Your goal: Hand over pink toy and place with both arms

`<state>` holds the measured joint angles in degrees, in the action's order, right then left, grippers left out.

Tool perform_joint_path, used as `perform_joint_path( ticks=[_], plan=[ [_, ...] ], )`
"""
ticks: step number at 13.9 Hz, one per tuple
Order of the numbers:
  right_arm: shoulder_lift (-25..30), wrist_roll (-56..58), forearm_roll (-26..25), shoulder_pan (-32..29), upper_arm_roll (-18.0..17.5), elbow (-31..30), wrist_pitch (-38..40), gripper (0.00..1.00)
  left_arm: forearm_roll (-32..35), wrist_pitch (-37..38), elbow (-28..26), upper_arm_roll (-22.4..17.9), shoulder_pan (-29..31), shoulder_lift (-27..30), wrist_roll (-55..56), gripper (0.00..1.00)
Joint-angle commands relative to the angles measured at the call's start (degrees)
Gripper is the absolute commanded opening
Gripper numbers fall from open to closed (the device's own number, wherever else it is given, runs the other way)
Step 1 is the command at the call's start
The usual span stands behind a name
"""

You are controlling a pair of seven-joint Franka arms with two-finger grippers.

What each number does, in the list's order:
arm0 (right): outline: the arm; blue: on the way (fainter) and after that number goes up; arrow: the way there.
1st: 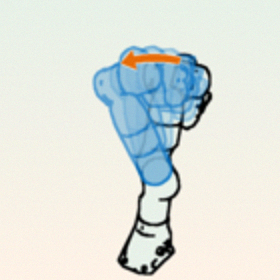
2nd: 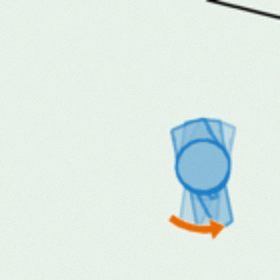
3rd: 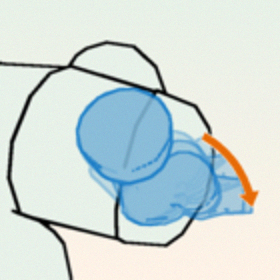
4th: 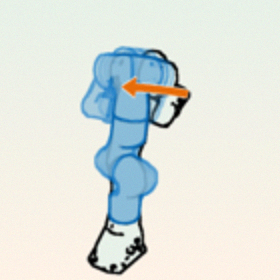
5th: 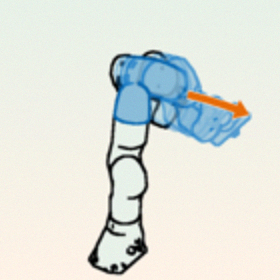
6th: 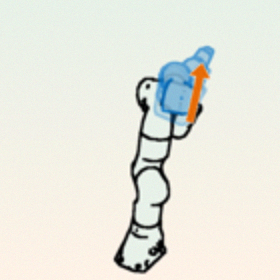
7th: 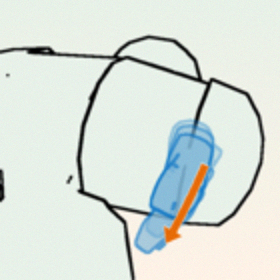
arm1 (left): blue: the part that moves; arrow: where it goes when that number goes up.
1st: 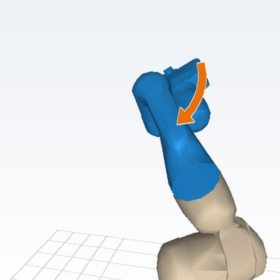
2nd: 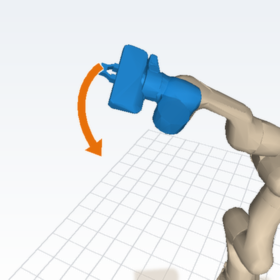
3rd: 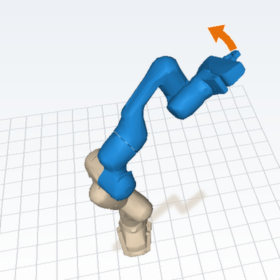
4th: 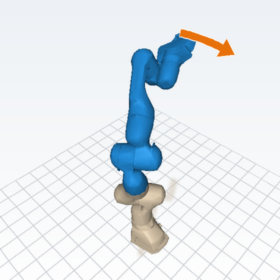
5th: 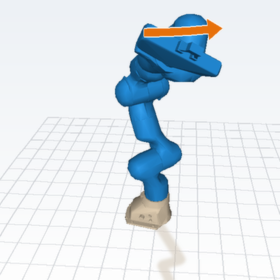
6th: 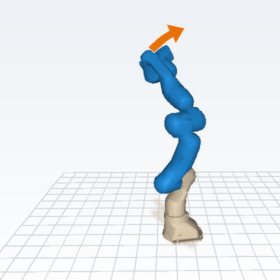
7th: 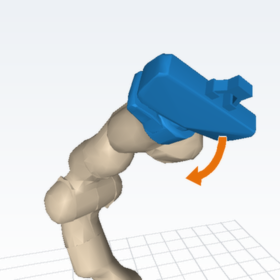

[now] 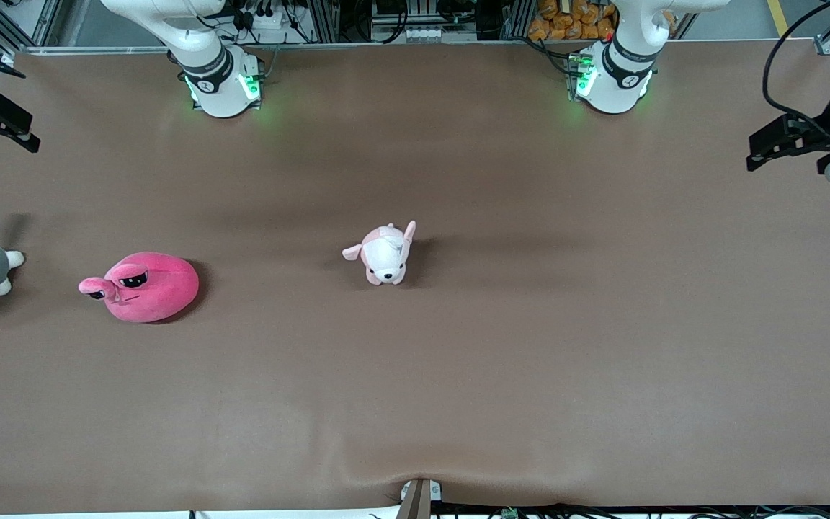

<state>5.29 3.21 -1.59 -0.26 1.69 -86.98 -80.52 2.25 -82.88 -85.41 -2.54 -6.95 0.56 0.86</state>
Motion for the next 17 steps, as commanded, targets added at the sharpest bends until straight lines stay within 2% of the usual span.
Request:
perform_joint_path(
  ticks=[1, 3, 4, 17],
  plan=[
    [-0.7, 0.7, -0.2, -0.5, -0.2, 1.4, 0.7, 1.0, -1.1, 0.3, 1.4, 1.8, 1.8, 0.1, 1.7, 1.0],
    [-0.7, 0.7, -0.2, -0.5, -0.2, 1.4, 0.8, 1.0, -1.1, 0.6, 1.1, 5.5, 5.2, 0.1, 1.9, 1.0],
    [-0.7, 0.7, -0.2, -0.5, -0.2, 1.4, 0.7, 1.0, -1.1, 0.7, 1.0, 5.8, 5.0, 0.1, 1.9, 1.0],
    [-0.8, 0.7, -0.1, -0.4, -0.2, 1.4, 0.7, 1.0, -1.0, 0.8, 1.0, 5.7, 5.3, -0.4, 1.9, 1.0]
  ],
)
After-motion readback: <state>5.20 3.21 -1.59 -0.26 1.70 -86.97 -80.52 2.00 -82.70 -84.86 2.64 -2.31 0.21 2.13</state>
